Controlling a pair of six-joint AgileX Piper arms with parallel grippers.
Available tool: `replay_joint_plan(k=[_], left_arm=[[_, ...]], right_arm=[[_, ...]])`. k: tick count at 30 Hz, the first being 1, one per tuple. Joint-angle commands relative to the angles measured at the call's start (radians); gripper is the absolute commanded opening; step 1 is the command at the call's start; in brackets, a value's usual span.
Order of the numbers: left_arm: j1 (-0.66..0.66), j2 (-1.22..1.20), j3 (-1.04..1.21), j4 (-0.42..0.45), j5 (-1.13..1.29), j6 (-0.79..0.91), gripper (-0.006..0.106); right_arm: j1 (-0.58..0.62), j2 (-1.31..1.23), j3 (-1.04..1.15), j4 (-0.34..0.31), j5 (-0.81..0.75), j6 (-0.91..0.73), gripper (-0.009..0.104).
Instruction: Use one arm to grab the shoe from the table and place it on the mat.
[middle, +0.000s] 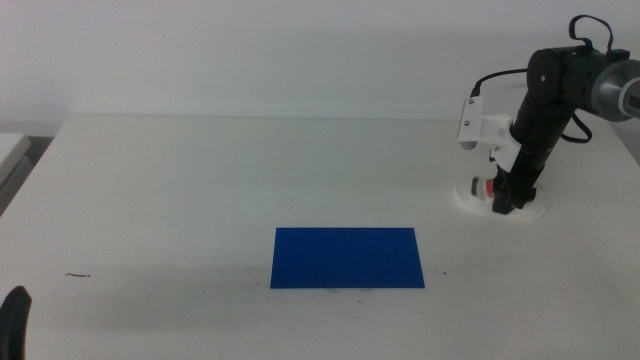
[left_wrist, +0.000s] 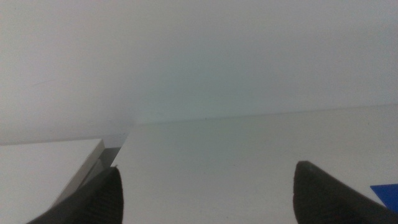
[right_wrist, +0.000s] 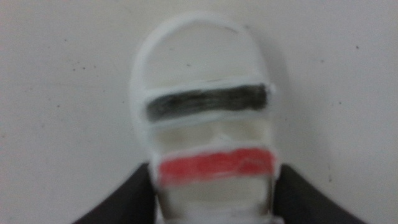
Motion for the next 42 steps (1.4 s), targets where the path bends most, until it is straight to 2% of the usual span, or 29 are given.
replay_joint_plan(k=[1,3,6,10,14,18,28,37,39,40,42], left_arm=[[0.000,0.005,0.000,-0.004,-0.012,-0.001,0.094],[0.000,0.005,0.000,-0.004,-0.012,-0.001,0.094],[0.000,0.005,0.000,-0.004,-0.012,-0.001,0.094],[0.000,0.005,0.000,-0.004,-0.012,-0.001,0.094],[0.000,0.005,0.000,-0.004,-0.012,-0.001,0.094],[0.000,0.005,0.000,-0.004,-0.012,-0.001,0.094],[0.000,0.005,0.000,-0.004,-0.012,-0.001,0.094],[0.000,0.005,0.000,-0.004,-0.012,-0.001,0.094],[0.000,0.005,0.000,-0.004,-0.012,-0.001,0.094],[0.000,0.005,0.000,-0.004,-0.012,-0.001,0.094],[0.000,0.005,0.000,-0.004,-0.012,-0.001,0.094]], right_arm=[[0.017,-0.030,-0.007,-0.035,0.002,0.054,0.021],[0.047,-0.064,-0.007,-0.078,0.028,0.142,-0.003],[0.124,-0.140,-0.007,-0.125,0.091,0.268,-0.002],[0.285,-0.217,-0.007,-0.118,0.108,0.373,-0.002],[0.440,-0.222,0.002,-0.118,0.103,0.390,-0.002],[0.522,-0.207,0.056,-0.118,0.079,0.390,-0.002],[0.560,-0.199,0.199,-0.075,-0.154,0.389,-0.002],[0.562,-0.121,0.199,-0.079,-0.188,0.364,-0.002],[0.562,-0.117,0.199,-0.079,-0.188,0.364,0.001],[0.562,-0.116,0.199,-0.077,-0.212,0.366,0.033],[0.562,-0.130,0.202,-0.079,-0.229,0.393,0.054]])
